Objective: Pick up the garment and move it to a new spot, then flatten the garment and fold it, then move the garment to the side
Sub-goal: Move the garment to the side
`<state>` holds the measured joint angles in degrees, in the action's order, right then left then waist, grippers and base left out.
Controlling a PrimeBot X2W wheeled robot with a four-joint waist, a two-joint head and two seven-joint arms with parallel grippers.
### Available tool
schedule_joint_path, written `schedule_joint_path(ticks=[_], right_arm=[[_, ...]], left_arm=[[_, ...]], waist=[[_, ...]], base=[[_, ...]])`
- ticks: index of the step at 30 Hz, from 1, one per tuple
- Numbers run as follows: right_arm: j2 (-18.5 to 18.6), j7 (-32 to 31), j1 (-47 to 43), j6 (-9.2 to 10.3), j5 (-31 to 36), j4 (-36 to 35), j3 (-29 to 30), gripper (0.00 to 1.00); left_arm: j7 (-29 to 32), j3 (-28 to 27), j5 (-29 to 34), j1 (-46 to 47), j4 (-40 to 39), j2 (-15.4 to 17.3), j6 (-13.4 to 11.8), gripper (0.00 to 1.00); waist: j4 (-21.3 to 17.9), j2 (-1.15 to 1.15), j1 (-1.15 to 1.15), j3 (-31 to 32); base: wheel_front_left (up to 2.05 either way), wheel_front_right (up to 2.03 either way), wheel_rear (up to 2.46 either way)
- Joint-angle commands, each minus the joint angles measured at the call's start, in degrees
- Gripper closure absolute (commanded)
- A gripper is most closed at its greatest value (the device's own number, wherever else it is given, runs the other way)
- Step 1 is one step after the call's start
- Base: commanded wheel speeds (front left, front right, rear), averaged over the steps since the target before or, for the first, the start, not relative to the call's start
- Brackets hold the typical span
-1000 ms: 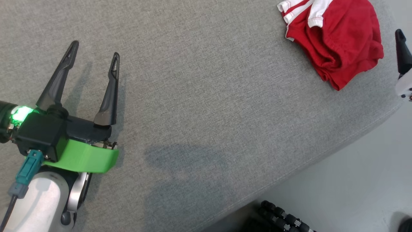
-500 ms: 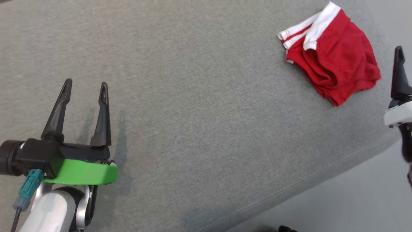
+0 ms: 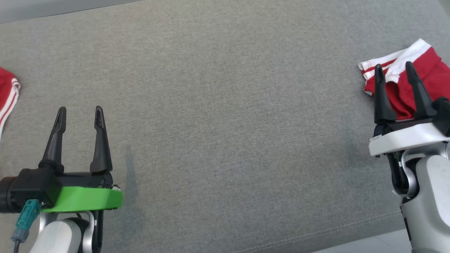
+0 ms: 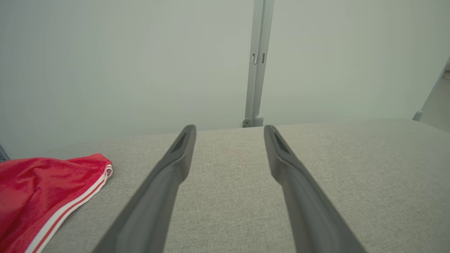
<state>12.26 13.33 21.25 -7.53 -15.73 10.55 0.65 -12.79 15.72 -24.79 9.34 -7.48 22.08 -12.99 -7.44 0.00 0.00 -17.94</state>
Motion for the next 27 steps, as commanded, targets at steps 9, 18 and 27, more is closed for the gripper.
schedule_joint_path(ticks=[9, 18, 27], right_arm=[[-2.14, -2.33, -5.18, 0.08, 1.86, -2.76, -1.93, 0.0], [-3.4, -4.72, -12.02, 0.08, 1.83, -5.51, -2.03, 0.0], [-4.32, -6.73, -17.33, 0.08, 2.63, -9.06, -0.57, 0.0]], left_arm=[[-1.27, -0.01, -0.71, -3.55, 2.05, -0.59, 0.24, 0.0], [-0.13, 1.6, -1.46, -7.78, 2.9, -0.01, 0.56, 0.0], [1.06, 2.13, -1.81, -10.47, 2.33, 0.91, 0.1, 0.0]], waist=[[5.44, 0.0, 0.0, 7.12], [5.48, 0.0, 0.0, 12.33], [5.47, 0.0, 0.0, 14.64]], base=[[0.0, 0.0, 0.0], [0.0, 0.0, 0.0], [0.0, 0.0, 0.0]])
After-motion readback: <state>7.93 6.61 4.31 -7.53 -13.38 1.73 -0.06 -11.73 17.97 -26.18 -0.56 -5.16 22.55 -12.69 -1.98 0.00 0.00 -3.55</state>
